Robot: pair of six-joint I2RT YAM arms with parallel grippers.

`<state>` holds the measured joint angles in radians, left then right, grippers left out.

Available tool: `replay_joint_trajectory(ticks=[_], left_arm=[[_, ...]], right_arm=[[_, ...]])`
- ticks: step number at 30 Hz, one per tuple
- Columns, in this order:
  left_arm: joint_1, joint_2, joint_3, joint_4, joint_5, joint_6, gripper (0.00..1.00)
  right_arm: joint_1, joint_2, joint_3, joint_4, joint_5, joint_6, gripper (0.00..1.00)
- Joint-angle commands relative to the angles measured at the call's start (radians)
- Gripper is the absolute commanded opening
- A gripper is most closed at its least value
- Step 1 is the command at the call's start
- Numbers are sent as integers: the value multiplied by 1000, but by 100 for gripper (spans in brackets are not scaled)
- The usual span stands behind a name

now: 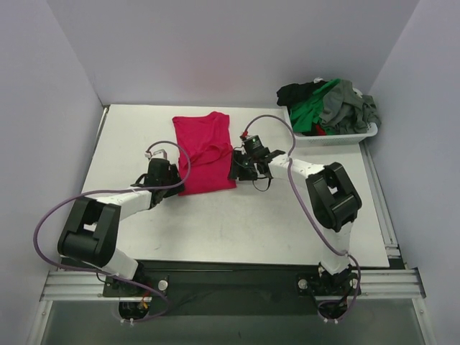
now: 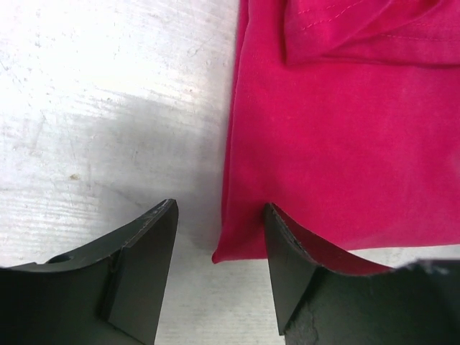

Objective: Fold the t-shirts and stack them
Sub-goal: Fold the folded rectangular tshirt in 1/3 of the way

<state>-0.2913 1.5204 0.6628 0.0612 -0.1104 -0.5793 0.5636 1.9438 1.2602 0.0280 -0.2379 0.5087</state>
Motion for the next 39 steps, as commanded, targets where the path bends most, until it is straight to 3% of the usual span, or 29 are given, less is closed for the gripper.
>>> replay_joint_trajectory(ticks=[1, 7, 12, 17, 19, 31, 39], left_arm=[[4, 37, 29, 32, 29, 4, 61], [4, 55, 24, 43, 37, 9, 50], [3, 64, 12, 51, 58, 18, 30], [-3, 67, -12, 57, 84, 18, 9], [-12, 52, -31, 49, 75, 16, 0], [-180, -179, -169, -90, -37, -42, 0], [-379, -488, -302, -276, -129, -172, 0]], right_arm=[[-2, 41, 27, 9, -14, 22, 47], [1, 53, 10, 7, -21, 36, 39], [7, 52, -10, 9, -32, 37, 26], [7, 35, -57, 16, -51, 42, 2], [9, 9, -82, 19, -51, 45, 0], [94, -296, -419, 23, 72, 76, 0], [245, -523, -599, -65, 235, 155, 0]])
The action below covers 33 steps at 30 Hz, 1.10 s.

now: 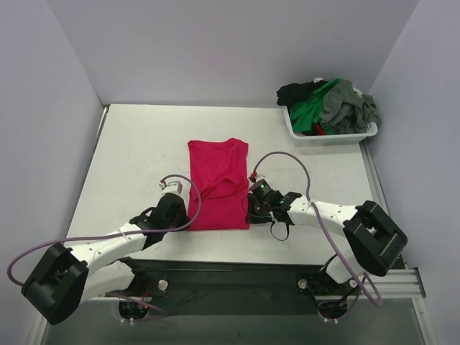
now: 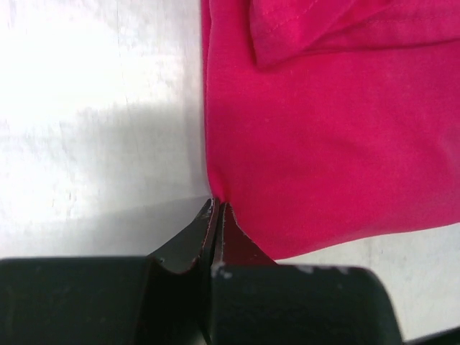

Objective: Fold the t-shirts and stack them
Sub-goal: Fold the folded rectangular tshirt in 1/3 of the way

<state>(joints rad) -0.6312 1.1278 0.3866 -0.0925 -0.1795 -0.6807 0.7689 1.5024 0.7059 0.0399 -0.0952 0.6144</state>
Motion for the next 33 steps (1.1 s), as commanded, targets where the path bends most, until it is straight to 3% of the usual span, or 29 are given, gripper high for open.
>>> replay_joint_trajectory(ticks=[1, 4, 10, 12, 13, 14, 16, 18, 21, 24, 29, 33], left_arm=[[-74, -126, -46, -145, -73, -95, 0], [-134, -271, -80, -234, -90, -149, 0], [-258, -388, -111, -329, -109, -253, 0], [-318, -407, -103, -374, -124, -272, 15], [-337, -422, -101, -386, -147, -295, 32], [-353, -431, -100, -397, -156, -305, 39], [-403, -457, -95, -427, -181, -331, 54], [-448, -473, -77, -464, -221, -344, 59], [-489, -482, -46, -478, -264, -323, 56], [-527, -473, -25, -464, -294, -303, 45], [-591, -476, 12, -432, -383, -283, 45], [-591, -458, 9, -270, -352, -194, 48]], right_arm=[[53, -102, -63, -81, 129, 79, 0], [136, -177, -131, -115, 196, 137, 0], [279, -254, -187, -202, 298, 237, 0], [320, -266, -197, -228, 319, 275, 0], [331, -271, -200, -236, 334, 287, 0], [337, -274, -200, -248, 341, 297, 0], [362, -291, -194, -274, 362, 314, 29], [375, -317, -180, -299, 380, 318, 59], [398, -355, -132, -353, 422, 302, 68], [406, -392, -86, -377, 434, 271, 68], [405, -423, -2, -380, 437, 193, 70], [399, -381, 53, -361, 425, 145, 73]])
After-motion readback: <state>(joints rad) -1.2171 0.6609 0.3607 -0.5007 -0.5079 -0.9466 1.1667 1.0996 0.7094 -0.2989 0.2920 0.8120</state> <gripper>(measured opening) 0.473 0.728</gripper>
